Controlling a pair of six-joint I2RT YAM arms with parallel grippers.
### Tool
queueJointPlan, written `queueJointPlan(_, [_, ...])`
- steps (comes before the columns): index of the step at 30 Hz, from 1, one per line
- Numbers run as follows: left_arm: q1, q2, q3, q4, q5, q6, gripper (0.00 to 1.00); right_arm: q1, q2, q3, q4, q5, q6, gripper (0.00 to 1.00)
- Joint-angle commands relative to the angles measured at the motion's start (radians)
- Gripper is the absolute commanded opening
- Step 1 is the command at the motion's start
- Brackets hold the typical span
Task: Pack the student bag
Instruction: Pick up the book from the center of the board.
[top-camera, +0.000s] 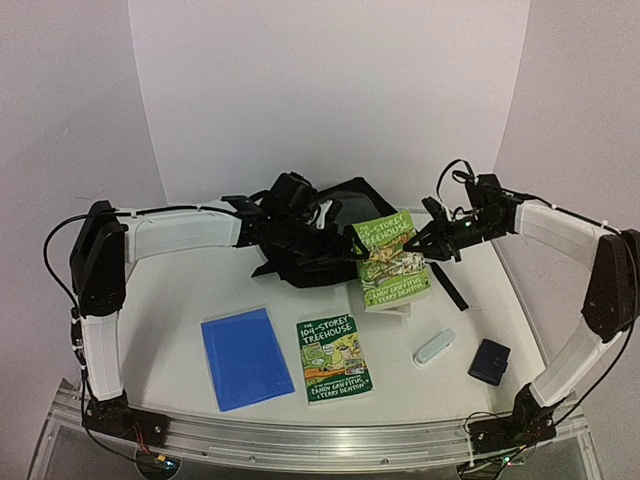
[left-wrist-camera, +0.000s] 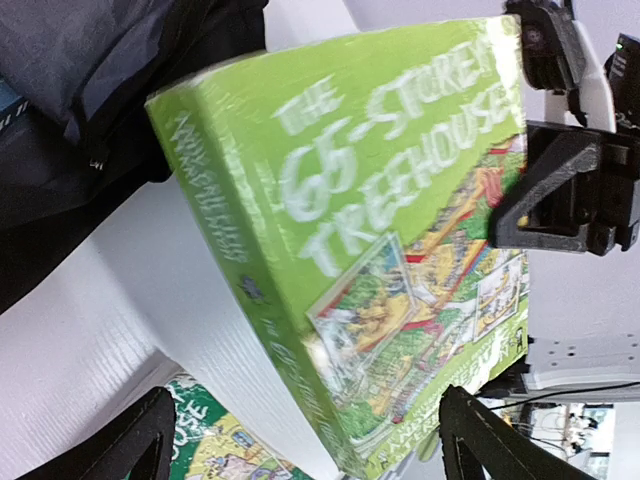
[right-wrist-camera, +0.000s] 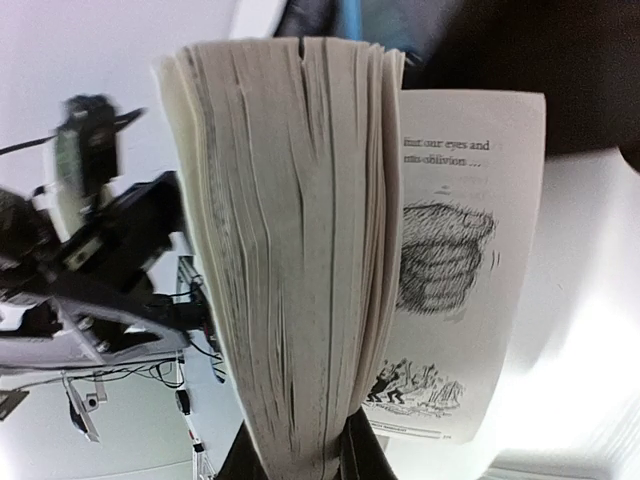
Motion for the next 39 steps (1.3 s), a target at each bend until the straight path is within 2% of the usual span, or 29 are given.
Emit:
queueJointPlan(1, [0.007,-0.008,-0.024,0.106,0.119,-0.057,0.91,-0.001,-0.066,0.119,0.055,-0.127,0.024,0.00])
queueJointPlan(5, [0.008,0.006,-0.030,0.217,0.192,-0.112,0.85,0.003,-0.039,0.185,0.059,-0.148,0.031,0.00])
queueJointPlan(8, [0.008,-0.002,-0.055,0.344,0.215,-0.153,0.74,0.019,-0.010,0.222,0.064,-0.152,0.023,0.00])
queueJointPlan(18, [0.035,-0.047,-0.148,0.545,0.201,-0.247,0.27,0.072,0.092,0.314,0.104,-0.106,0.033,0.00])
queueJointPlan(19, [0.049,-0.061,-0.174,0.576,0.187,-0.270,0.21,0.072,0.106,0.329,0.102,-0.084,0.029,0.03])
queueJointPlan(21, [0.091,-0.099,-0.227,0.618,0.151,-0.303,0.12,0.072,0.130,0.366,0.100,-0.002,0.015,0.17])
queueJointPlan(23, [0.129,-0.134,-0.260,0.615,0.108,-0.314,0.07,0.071,0.157,0.414,0.096,0.115,0.001,0.37])
queueJointPlan(24, [0.144,-0.144,-0.269,0.603,0.094,-0.314,0.06,0.072,0.174,0.440,0.094,0.172,-0.005,0.51])
queueJointPlan(26, [0.186,-0.165,-0.276,0.577,0.080,-0.311,0.03,0.073,0.213,0.500,0.091,0.261,-0.022,0.69])
queueJointPlan(28, [0.218,-0.175,-0.277,0.543,0.075,-0.308,0.01,0.074,0.263,0.561,0.085,0.357,-0.039,0.80])
queueJointPlan(31, [0.264,-0.206,-0.288,0.505,0.045,-0.307,0.00,0.099,0.347,0.659,0.062,0.474,-0.086,0.81])
queueJointPlan(37, [0.335,-0.289,-0.318,0.413,-0.047,-0.304,0.00,0.215,0.508,0.823,0.016,0.683,-0.193,0.69])
queueJointPlan(39, [0.356,-0.307,-0.323,0.401,-0.052,-0.303,0.00,0.267,0.567,0.870,0.005,0.746,-0.235,0.68])
